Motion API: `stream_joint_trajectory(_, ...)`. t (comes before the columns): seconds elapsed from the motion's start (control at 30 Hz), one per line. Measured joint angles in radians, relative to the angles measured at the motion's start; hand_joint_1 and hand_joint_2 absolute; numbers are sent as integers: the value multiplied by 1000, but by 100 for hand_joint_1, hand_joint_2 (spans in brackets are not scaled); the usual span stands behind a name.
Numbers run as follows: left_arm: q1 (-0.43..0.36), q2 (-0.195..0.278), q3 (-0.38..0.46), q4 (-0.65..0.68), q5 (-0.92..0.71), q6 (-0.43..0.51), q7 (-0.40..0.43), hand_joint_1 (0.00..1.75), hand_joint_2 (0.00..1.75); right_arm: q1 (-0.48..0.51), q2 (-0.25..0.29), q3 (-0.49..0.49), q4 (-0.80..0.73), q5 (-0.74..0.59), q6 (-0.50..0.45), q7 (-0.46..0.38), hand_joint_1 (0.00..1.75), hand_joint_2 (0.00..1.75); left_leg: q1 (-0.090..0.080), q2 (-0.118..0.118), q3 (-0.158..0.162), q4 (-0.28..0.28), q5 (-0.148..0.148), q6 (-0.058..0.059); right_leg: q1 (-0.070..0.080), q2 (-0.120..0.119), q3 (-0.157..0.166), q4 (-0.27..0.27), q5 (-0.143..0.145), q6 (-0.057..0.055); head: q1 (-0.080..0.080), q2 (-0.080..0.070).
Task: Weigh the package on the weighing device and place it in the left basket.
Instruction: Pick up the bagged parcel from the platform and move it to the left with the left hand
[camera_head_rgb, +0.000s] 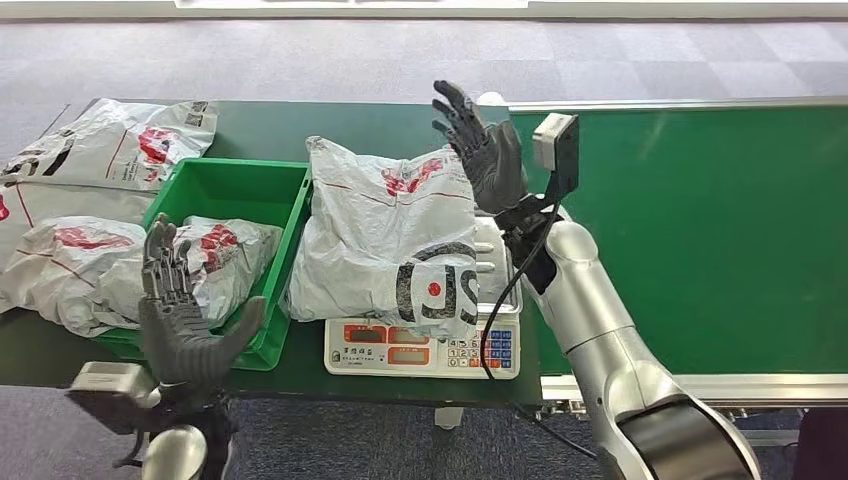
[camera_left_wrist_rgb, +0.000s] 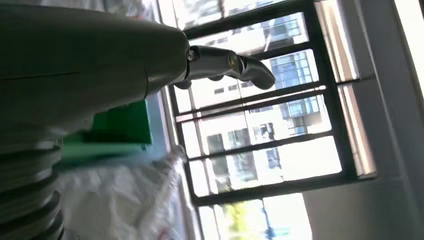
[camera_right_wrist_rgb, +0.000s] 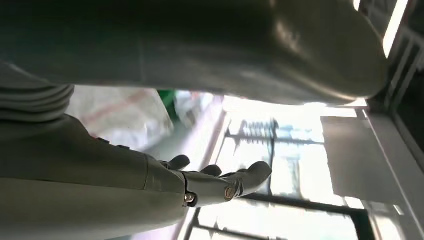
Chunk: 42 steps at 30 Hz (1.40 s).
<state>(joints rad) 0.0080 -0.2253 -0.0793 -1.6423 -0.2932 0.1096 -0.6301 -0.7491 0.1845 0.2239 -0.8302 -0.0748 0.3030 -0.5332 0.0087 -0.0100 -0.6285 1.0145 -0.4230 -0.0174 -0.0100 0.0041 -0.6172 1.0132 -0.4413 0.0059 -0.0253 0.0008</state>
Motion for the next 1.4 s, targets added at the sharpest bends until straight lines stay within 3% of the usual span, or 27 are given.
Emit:
stream_joint_trajectory(0.1,-44,33,-43,63,-331,96,50,0,175,74,-4,5,-200,114,-160,-20,0,0,0,0,-1,0,0,0,0,0,0,0,0,0,0,0)
stream_joint_trajectory(0.2,-102,57,-85,134,-453,116,80,0,175,128,-4,14,-368,177,-228,-16,0,0,0,2,0,0,-1,-1,0,2,-1,0,0,0,0,0)
stream_joint_trajectory(0.37,-142,77,-115,189,-472,124,86,0,175,163,-7,20,-493,190,-241,-16,0,0,0,3,0,0,-1,-1,0,3,0,0,0,0,0,0)
stream_joint_trajectory(0.77,-150,95,-130,220,-473,125,87,0,175,181,-13,27,-557,191,-245,-17,0,0,0,3,0,0,-1,-1,0,3,0,0,0,0,0,0)
stream_joint_trajectory(0.9,-156,100,-142,225,-549,138,116,0,175,188,-14,27,-567,222,-279,-34,0,175,0,3,0,0,-1,-1,0,3,-1,0,0,0,0,0)
stream_joint_trajectory(1.03,-228,112,-197,295,-777,151,203,0,175,217,-16,27,-645,346,-396,-40,0,175,0,1,0,0,-1,0,0,0,0,0,0,0,0,0)
stream_joint_trajectory(1.2,-385,111,-287,510,-933,193,267,0,175,248,-16,27,-789,526,-547,6,0,175,0,2,0,0,0,0,-1,2,0,0,2,0,0,0)
stream_joint_trajectory(1.4,-516,89,-407,773,-1131,221,317,0,175,279,-16,34,-906,728,-719,55,0,175,0,3,1,0,0,0,-1,2,0,0,2,0,0,0)
